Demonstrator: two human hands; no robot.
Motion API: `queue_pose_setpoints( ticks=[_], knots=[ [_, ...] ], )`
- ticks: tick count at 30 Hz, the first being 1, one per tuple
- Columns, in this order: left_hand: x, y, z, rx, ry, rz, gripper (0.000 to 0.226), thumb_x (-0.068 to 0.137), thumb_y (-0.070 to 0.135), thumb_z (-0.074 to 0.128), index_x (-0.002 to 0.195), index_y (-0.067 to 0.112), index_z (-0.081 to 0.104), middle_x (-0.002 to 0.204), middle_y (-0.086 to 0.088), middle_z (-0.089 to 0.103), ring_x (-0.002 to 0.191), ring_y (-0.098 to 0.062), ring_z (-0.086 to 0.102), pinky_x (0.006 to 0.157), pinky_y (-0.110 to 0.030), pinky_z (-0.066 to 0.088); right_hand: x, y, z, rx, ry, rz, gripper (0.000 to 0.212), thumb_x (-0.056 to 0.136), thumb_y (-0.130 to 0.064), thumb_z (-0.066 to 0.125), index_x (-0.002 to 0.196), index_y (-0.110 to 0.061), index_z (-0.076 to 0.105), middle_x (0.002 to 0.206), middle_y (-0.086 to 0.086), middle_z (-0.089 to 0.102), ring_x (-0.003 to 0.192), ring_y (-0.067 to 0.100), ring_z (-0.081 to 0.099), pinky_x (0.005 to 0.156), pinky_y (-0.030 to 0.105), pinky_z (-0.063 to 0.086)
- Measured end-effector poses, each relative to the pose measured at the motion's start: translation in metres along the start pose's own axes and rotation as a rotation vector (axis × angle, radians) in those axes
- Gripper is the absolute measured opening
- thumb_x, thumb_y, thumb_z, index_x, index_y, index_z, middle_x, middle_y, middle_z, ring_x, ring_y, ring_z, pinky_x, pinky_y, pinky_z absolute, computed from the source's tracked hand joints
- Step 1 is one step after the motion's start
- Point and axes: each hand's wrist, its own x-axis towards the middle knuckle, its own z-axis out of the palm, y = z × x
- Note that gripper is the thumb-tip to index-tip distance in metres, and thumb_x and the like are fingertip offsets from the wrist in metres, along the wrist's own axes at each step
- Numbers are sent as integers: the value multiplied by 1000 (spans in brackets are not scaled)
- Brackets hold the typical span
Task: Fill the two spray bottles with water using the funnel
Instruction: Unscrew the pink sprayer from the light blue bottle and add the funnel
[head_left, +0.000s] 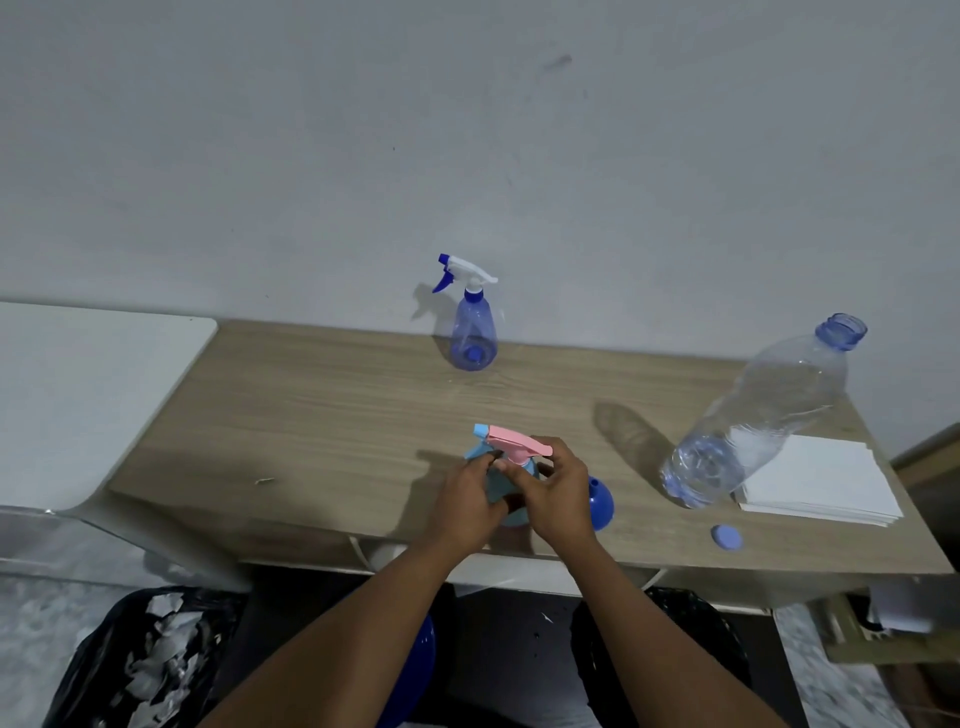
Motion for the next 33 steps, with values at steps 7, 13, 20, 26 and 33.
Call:
queue_pose_setpoints(
  ticks=[7,13,20,26,33],
  knots=[
    [0,3,-6,-28,-14,38,49,79,30,78,124,32,58,116,13,65,105,-6,62,88,-31,56,4,-1,-11,7,-174,-2,30,83,-25,79,111,-24,69,103,-6,74,100,10,69,90,40,58],
    [0,2,-7,-38,-27,19,52,76,28,77,124,34,57,115,14,66,102,-6,64,87,-38,58,-4,0,-2,27,-33,2,27,80,-18,82,101,-21,64,93,-6,72,92,9,68,81,26,54],
    [2,-1,-4,-55,-28,17,51,78,25,78,125,32,57,118,12,65,105,-7,63,89,-34,58,-6,-3,-8,-15,-102,-33,36,83,-21,79,116,-21,64,105,-11,71,101,0,65,86,18,53],
    [1,-1,-4,-56,-41,0,51,80,27,77,126,34,56,118,12,65,107,-8,63,89,-37,58,-5,-3,-4,-37,-67,-16,25,88,-21,73,111,-22,64,102,-10,70,98,2,65,80,16,51],
    [2,-3,-3,-70,-34,22,48,77,34,79,121,31,60,116,13,67,104,-6,64,90,-37,57,-9,-8,7,22,0,36,44,81,-19,81,114,-18,53,105,-9,64,96,-4,62,75,14,51]
  ],
)
